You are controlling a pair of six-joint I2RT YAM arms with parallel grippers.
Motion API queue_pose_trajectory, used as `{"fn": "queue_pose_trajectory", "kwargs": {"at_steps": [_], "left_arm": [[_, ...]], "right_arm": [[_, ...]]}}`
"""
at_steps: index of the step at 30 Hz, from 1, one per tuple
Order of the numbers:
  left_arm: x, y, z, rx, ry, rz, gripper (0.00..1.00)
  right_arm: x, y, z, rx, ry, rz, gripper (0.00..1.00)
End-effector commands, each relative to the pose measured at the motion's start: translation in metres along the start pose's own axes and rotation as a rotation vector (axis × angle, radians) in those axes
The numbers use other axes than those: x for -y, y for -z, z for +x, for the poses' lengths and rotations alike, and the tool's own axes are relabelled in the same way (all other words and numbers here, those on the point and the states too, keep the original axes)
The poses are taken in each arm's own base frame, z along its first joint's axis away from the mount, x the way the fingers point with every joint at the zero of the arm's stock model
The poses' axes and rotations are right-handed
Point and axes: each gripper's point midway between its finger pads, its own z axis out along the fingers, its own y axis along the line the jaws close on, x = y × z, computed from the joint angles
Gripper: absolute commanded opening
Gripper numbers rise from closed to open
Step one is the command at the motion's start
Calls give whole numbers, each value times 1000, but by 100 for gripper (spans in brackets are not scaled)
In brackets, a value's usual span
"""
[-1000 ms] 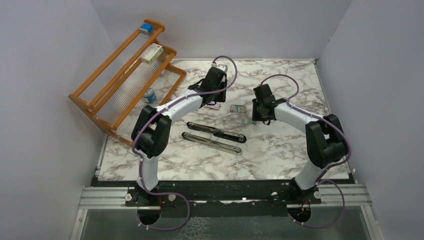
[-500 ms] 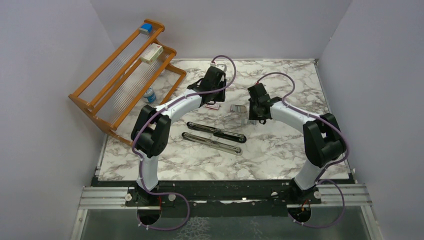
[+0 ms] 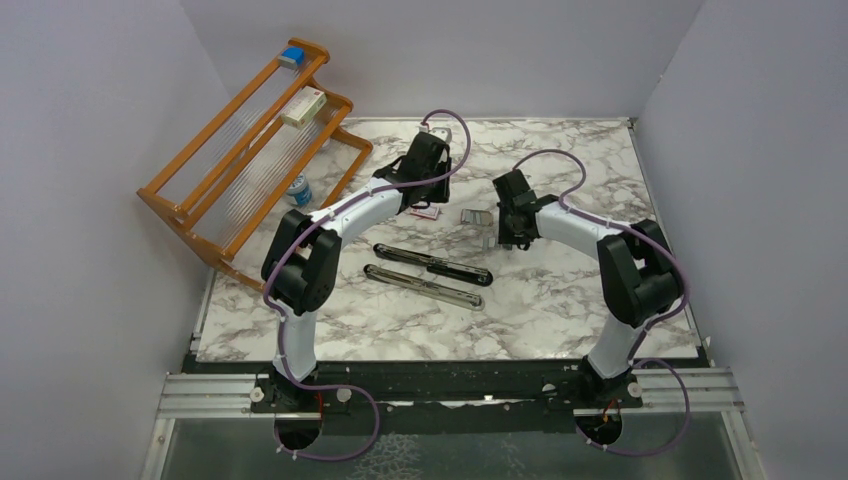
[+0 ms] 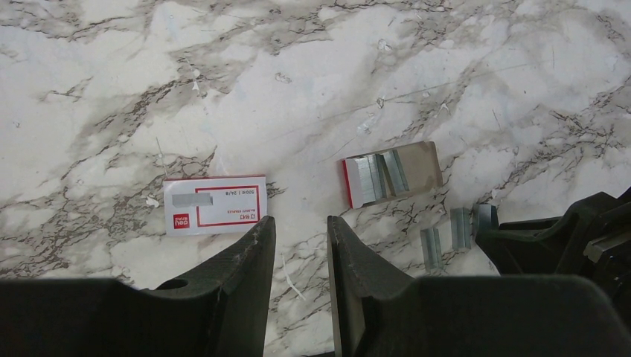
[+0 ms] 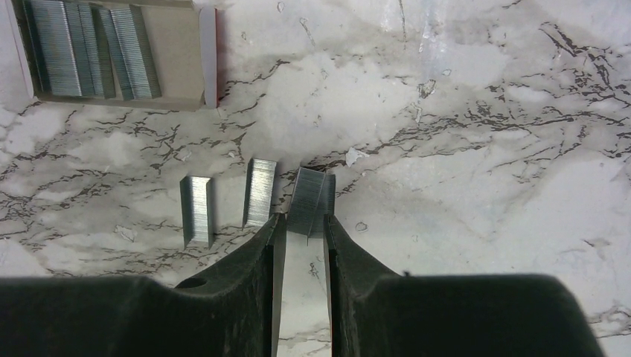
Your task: Load the staples into the stapler
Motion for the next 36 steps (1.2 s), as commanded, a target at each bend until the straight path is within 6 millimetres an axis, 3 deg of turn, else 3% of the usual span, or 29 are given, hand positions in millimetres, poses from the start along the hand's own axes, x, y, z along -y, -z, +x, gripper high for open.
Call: {"fn": "queue_pose_trajectory", "kwargs": {"at_steps": [1,17,21,25,36], "left_arm": [[5,4,-10,22,15,25,34],[2,4,-12,23,25,27,34],[2,5,-13,25,25,27,34],[1,5,-13,24,26,26,34],[2,5,-14,27,25,28,34]], "right_arm": [[-3,-1,-6,8,-4,16,28],[1,-10,2,-23,20,44,27],[4,-11,3,-25,25,58,23],[6,-8,0,-11,29,65,17],[4,13,-18,43,36,37,15]]}}
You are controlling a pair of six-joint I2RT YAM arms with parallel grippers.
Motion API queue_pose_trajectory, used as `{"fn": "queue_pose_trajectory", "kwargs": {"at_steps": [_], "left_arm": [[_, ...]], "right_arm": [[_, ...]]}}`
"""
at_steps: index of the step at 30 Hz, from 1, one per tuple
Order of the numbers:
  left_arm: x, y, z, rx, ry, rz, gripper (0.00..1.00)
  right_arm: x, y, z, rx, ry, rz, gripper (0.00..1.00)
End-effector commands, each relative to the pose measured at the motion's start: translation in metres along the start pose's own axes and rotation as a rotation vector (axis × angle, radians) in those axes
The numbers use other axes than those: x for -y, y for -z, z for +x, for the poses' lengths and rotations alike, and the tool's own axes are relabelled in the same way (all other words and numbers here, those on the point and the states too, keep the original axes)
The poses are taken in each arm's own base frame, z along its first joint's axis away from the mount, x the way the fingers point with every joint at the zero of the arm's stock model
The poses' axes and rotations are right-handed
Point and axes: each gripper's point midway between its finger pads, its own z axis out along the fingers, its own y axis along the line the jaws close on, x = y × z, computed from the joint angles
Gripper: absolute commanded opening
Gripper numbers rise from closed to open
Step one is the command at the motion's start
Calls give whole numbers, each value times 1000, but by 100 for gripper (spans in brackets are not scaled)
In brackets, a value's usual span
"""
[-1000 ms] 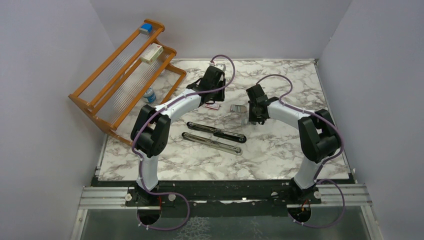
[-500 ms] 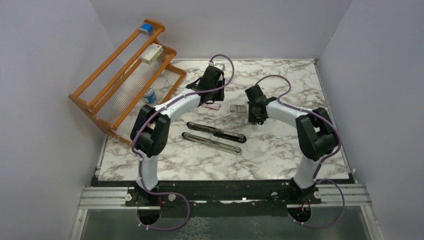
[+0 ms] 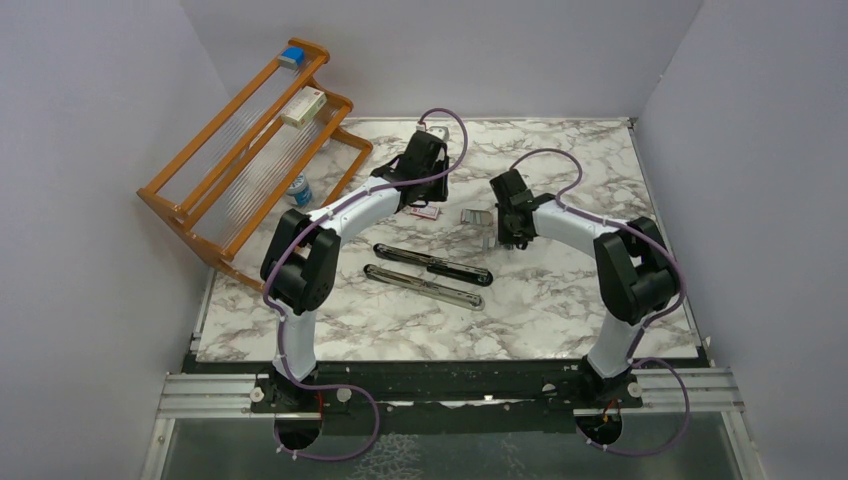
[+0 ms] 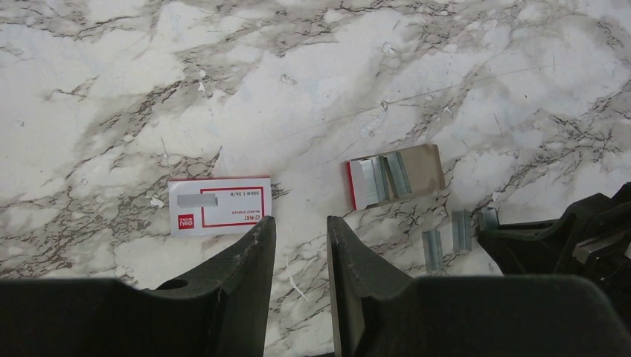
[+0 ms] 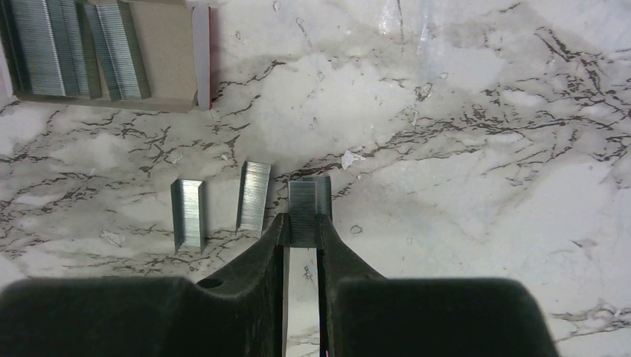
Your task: Load the staples into the stapler
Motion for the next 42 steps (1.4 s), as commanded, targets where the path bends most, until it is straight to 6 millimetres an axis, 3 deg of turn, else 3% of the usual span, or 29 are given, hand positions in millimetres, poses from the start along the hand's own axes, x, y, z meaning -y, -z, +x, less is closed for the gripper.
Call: {"fn": "queue_pose_trajectory", "kwargs": {"at_steps": [1,10,20,24,28,32,37,40,42], "left_arm": [[6,6,-12,28,9,27,34],[0,9,-18,41,10,14,34],[-7,18,-31,79,-3,-11,34],[-13,26,-39,108,-22,-43,34],[-23,39,-50,147,-52,-93,35],[-30,52,-62,187,-70,-137,37],[-38,76,-82,239,-69,-174,39],[-41,101,-92,270,-66,-197,41],[-46,129,-98,310,-49,-203,43]], "right_arm": [[3,22,-21,64,10,4,15],[2,38,-18,70,77,-48,15],[-4,59,35,29,316,-186,15],[-22,67,27,92,363,-301,16],[-45,79,4,168,366,-402,17],[-57,91,5,200,406,-467,17],[-65,117,23,250,494,-499,19],[-80,135,43,267,551,-558,19],[-100,147,65,268,614,-614,19]]}}
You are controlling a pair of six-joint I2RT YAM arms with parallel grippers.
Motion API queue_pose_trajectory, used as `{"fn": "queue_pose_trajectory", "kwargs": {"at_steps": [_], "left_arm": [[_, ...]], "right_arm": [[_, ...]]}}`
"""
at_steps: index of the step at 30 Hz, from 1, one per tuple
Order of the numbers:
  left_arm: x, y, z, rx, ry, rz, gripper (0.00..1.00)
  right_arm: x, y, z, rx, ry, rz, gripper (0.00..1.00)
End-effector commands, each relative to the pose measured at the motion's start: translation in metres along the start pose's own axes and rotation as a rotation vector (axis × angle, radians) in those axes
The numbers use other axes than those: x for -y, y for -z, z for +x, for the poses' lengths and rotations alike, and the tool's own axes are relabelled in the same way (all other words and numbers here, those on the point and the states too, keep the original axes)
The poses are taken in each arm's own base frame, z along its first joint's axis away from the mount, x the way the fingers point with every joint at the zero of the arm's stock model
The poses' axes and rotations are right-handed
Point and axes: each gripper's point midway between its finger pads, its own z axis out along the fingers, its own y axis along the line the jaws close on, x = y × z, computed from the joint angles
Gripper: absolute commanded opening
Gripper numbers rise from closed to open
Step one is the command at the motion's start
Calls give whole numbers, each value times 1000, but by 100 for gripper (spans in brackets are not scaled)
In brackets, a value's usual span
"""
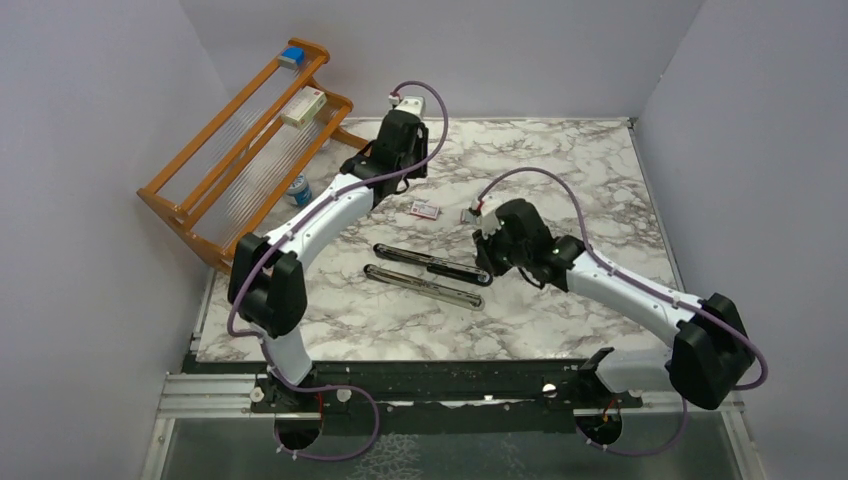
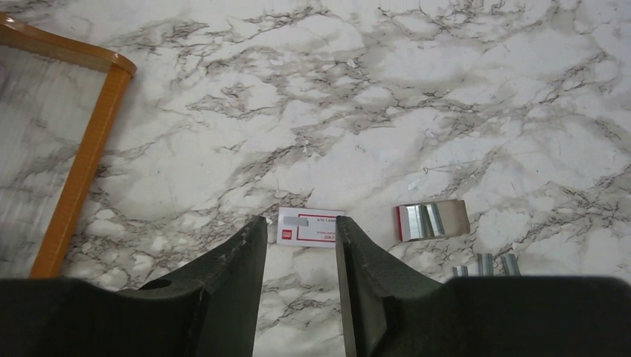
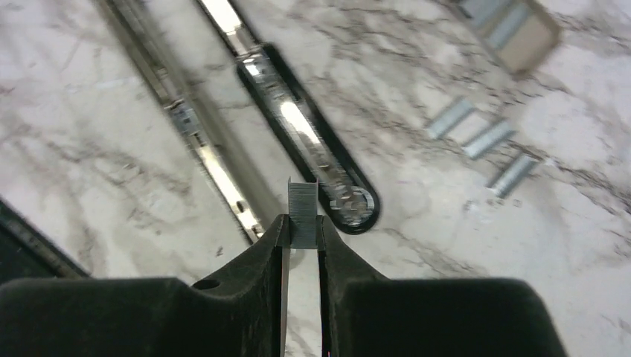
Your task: Load the staples into the stapler
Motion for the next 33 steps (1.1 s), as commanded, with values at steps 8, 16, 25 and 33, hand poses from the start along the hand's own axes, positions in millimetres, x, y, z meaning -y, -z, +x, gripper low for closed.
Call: {"fn": "queue_pose_trajectory", "kwargs": {"at_steps": [8,16,25,33], "left_arm": [[-108,134,-2,124,73,-233,54],[-135,185,34,120,47,-312,63],[-141,190,57,102,47,-322,73],[-150,190,72,81,23,-362,77]], "right_arm": [[-130,-24,40,4,295,-284,20],[-173,-68,47,-9,411,-374,21],[-211,-92,58,-8,511,-452,28],[-184,-101,91,-45,529,-369,38]]}}
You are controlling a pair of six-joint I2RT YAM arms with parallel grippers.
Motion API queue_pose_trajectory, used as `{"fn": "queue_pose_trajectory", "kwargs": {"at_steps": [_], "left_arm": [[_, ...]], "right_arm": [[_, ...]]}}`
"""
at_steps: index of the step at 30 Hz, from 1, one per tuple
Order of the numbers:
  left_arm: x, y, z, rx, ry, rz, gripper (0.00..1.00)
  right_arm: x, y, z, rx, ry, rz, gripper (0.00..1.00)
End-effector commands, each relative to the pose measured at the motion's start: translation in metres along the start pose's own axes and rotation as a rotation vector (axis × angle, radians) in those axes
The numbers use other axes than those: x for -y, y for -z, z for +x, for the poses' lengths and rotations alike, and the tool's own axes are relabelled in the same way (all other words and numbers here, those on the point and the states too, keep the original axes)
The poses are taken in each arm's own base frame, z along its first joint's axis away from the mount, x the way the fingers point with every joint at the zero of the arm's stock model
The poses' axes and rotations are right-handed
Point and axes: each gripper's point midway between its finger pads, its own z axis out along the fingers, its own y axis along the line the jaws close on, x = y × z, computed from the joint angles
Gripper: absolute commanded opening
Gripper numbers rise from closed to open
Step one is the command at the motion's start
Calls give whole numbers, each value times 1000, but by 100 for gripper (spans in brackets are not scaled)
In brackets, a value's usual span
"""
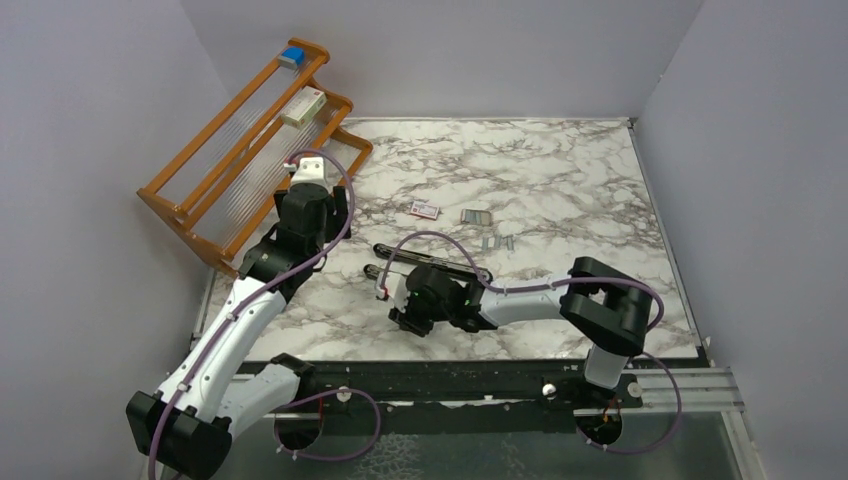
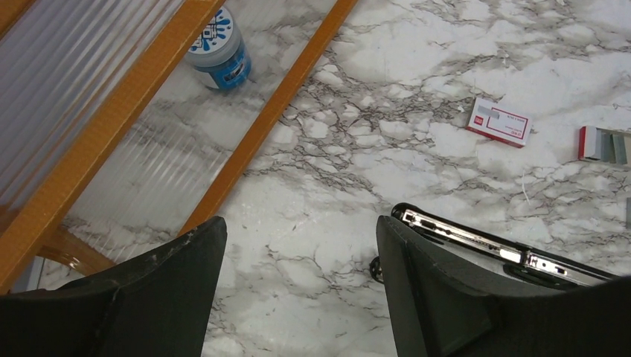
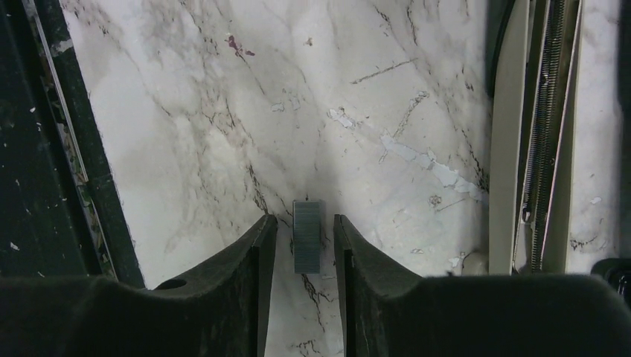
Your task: Load the staples into the stapler
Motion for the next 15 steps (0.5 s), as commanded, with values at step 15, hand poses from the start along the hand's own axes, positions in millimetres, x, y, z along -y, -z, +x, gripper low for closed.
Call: {"fn": "queue_pose_trajectory", "kwargs": {"at_steps": [15], "left_arm": [[-16,-10,26,-16,-46,-80,78]], "right_arm": [[9,2,57,-79,14,79,17]]}}
